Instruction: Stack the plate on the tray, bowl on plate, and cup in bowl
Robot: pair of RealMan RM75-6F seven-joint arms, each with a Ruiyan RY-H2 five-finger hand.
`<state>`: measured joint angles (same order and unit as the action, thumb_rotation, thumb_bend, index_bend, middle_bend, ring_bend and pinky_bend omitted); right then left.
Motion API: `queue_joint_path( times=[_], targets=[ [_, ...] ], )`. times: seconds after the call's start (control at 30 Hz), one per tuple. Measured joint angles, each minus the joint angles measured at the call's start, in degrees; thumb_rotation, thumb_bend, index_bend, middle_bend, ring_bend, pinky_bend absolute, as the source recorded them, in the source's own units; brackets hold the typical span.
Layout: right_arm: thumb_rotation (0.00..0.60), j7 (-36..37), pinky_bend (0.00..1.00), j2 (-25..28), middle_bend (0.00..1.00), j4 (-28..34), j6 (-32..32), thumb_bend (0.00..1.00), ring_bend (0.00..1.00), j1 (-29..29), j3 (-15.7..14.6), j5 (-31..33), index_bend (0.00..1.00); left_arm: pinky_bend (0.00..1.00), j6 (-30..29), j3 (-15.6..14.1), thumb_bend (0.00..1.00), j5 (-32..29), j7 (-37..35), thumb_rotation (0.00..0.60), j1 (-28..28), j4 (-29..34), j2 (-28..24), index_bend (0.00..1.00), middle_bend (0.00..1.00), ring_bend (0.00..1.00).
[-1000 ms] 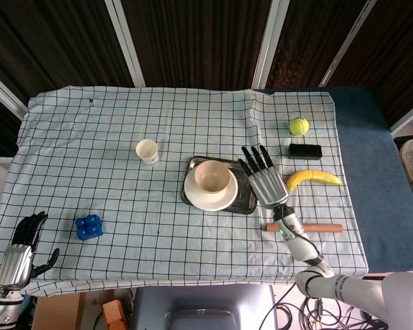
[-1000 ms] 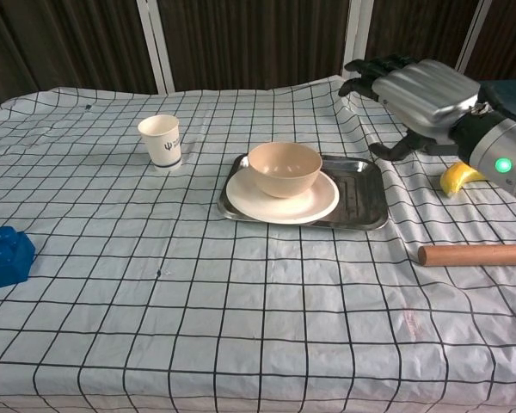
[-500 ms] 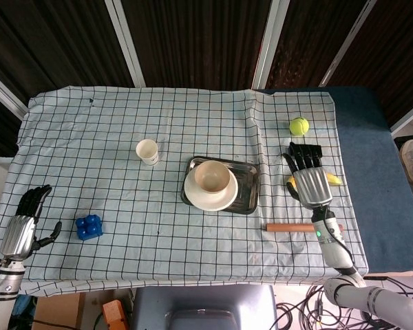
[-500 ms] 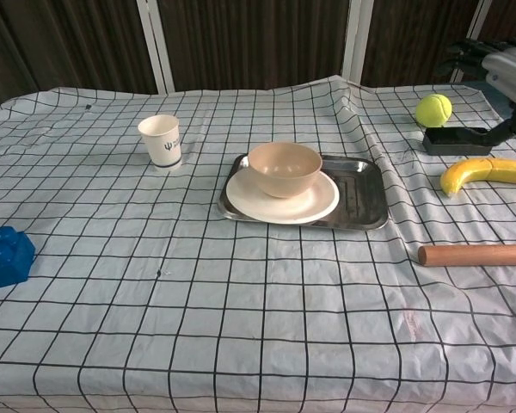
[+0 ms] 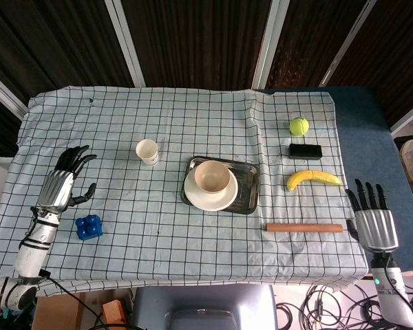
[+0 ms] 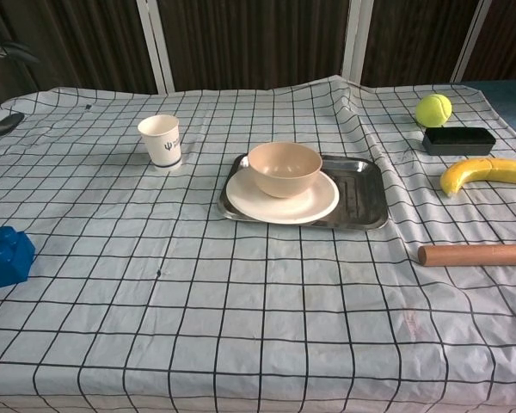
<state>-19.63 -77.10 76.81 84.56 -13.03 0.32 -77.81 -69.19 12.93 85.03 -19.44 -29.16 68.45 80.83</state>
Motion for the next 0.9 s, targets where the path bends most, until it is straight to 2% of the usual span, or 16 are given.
queue_joint_path(
  times=[0.13, 0.3, 0.5, 0.7, 0.9],
  targets=[
    [0.600, 1.3, 0.00, 1.1, 0.00, -0.4, 1.2, 0.27, 0.00, 1.6, -0.2, -0.5, 0.16, 0.00, 5.7, 1.3, 0.40, -2.7, 1.3, 0.600, -4.1, 0.4, 1.8, 0.23, 0.00, 0.00],
    [0.600, 4.1, 0.00, 2.6, 0.00, -0.3, 2.4, 0.27, 0.00, 3.2, 0.3, -0.8, 0.16, 0.00, 10.5, 2.7, 0.40, -6.2, 7.6, 0.600, -8.8, -2.9, 6.3, 0.20, 0.00, 0.00],
    [0.600, 7.5, 0.00, 4.2, 0.00, -0.8, 2.9, 0.27, 0.00, 5.2, 1.2, -0.4, 0.16, 0.00, 15.1, 4.3, 0.37, -10.4, 10.8, 0.600, -13.5, -12.1, 12.5, 0.23, 0.00, 0.00],
    [0.600, 9.5, 0.00, 5.3, 0.00, -1.1, 3.1, 0.27, 0.00, 6.6, 1.9, -0.4, 0.16, 0.00, 18.4, 4.9, 0.36, -12.2, 9.9, 0.600, -17.0, -21.9, 18.0, 0.28, 0.00, 0.00],
    [0.600, 10.9, 0.00, 6.0, 0.00, -1.1, 2.8, 0.27, 0.00, 7.5, 2.6, -0.3, 0.15, 0.00, 20.9, 4.6, 0.35, -12.7, 8.3, 0.600, -20.0, -30.5, 23.1, 0.36, 0.00, 0.00]
  ],
)
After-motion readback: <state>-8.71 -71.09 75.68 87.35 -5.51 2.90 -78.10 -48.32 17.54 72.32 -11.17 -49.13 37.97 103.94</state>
